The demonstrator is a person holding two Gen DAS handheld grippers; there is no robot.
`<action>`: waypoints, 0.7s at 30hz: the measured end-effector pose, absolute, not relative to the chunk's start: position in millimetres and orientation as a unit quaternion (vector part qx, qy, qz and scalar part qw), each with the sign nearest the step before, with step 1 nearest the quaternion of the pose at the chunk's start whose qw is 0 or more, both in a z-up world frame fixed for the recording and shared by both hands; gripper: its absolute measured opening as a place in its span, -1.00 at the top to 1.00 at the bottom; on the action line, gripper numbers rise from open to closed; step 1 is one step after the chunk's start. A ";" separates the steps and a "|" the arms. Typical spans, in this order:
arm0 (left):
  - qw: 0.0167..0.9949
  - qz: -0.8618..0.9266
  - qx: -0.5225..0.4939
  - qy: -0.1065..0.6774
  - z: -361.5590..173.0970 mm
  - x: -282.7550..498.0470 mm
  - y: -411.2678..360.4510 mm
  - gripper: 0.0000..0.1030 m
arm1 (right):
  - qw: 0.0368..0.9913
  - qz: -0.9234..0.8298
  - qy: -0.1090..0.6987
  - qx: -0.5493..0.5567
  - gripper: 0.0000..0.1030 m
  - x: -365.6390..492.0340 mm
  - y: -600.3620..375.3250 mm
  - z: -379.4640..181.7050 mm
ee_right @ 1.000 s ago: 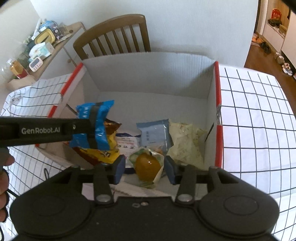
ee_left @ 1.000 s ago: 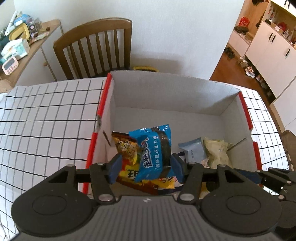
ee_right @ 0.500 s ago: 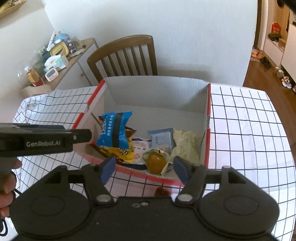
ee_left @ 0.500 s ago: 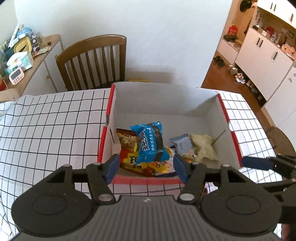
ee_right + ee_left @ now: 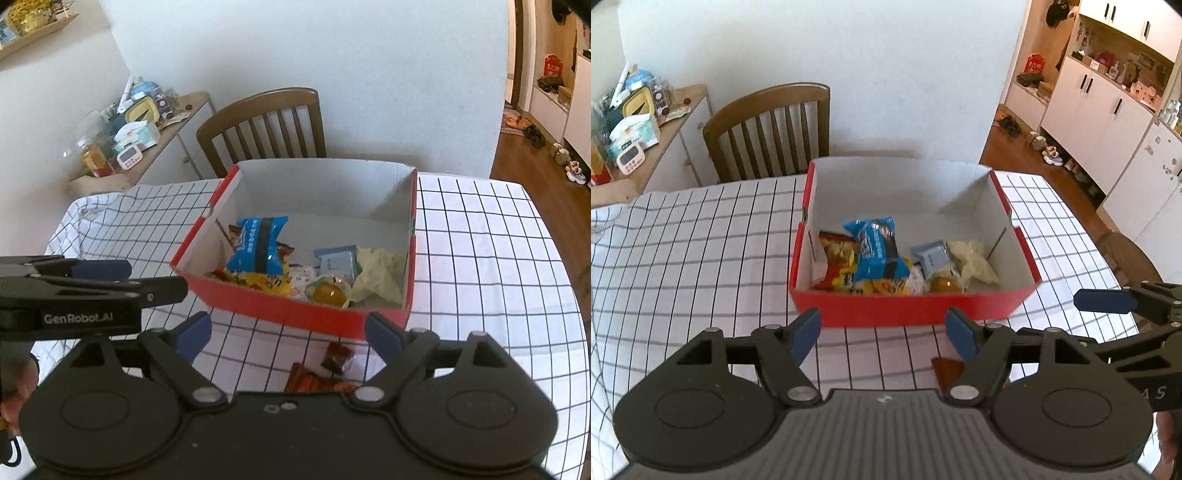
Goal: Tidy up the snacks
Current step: 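Open both tools to release the packs and withdraw from the box, then grasp the purple candy with left tool while right grasps the Oreo bag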
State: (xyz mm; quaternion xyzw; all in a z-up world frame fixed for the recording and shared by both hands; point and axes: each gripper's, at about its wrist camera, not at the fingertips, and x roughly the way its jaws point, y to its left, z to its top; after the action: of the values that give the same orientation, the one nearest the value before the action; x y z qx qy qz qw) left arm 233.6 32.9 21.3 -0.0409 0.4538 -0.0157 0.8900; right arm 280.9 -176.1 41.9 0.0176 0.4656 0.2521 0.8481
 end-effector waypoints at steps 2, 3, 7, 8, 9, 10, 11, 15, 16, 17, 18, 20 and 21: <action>0.890 -0.017 -0.045 0.454 20.9 224.7 33.4 -0.55 | 0.846 0.257 0.467 0.016 -0.79 274.3 -178.2 41.7; 0.890 -0.018 -0.047 0.454 20.6 220.6 34.0 -0.56 | 0.844 0.259 0.469 0.016 -0.83 270.8 -179.2 41.3; 0.885 -0.021 -0.058 0.461 17.8 207.3 36.4 -0.63 | 0.840 0.265 0.472 0.018 -0.96 256.8 -183.5 40.0; 0.885 -0.023 -0.059 0.462 16.4 203.5 36.9 -0.63 | 0.839 0.266 0.474 0.019 -0.97 253.6 -184.6 39.5; 0.884 -0.024 -0.059 0.463 14.4 199.7 37.2 -0.63 | 0.837 0.267 0.476 0.021 -0.99 249.4 -185.7 38.2; 0.882 -0.026 -0.059 0.466 11.9 195.0 37.5 -0.64 | 0.835 0.270 0.480 0.023 -0.99 245.8 -186.7 36.3; 0.881 -0.025 -0.060 0.469 8.9 190.8 38.0 -0.69 | 0.832 0.272 0.483 0.023 -0.99 241.8 -187.6 33.8; 0.867 -0.017 -0.064 0.494 -9.7 178.2 39.2 -0.71 | 0.814 0.274 0.511 0.020 -1.00 227.2 -191.5 16.0; 0.861 -0.016 -0.068 0.504 -15.8 175.4 39.0 -0.71 | 0.809 0.272 0.520 0.019 -1.00 224.8 -192.3 10.1; 0.856 -0.016 -0.072 0.512 -22.2 172.0 39.9 -0.71 | 0.804 0.269 0.530 0.015 -1.00 221.7 -192.4 3.0; 0.851 -0.015 -0.074 0.520 -28.6 168.9 39.4 -0.71 | 0.799 0.266 0.539 0.012 -1.00 219.6 -192.6 -3.3; 0.845 -0.011 -0.067 0.531 -40.4 163.5 37.8 -0.71 | 0.792 0.260 0.553 0.006 -1.00 215.1 -194.4 -15.3; 0.842 -0.009 -0.065 0.536 -45.5 161.8 37.0 -0.71 | 0.789 0.257 0.558 0.004 -1.00 213.7 -194.8 -20.2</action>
State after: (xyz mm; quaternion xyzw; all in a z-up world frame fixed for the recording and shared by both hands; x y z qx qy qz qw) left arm 161.8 37.0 -45.5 -0.0652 0.5357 -0.0089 0.8419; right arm 213.7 -194.8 -20.2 0.0045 0.5578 0.2573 0.7891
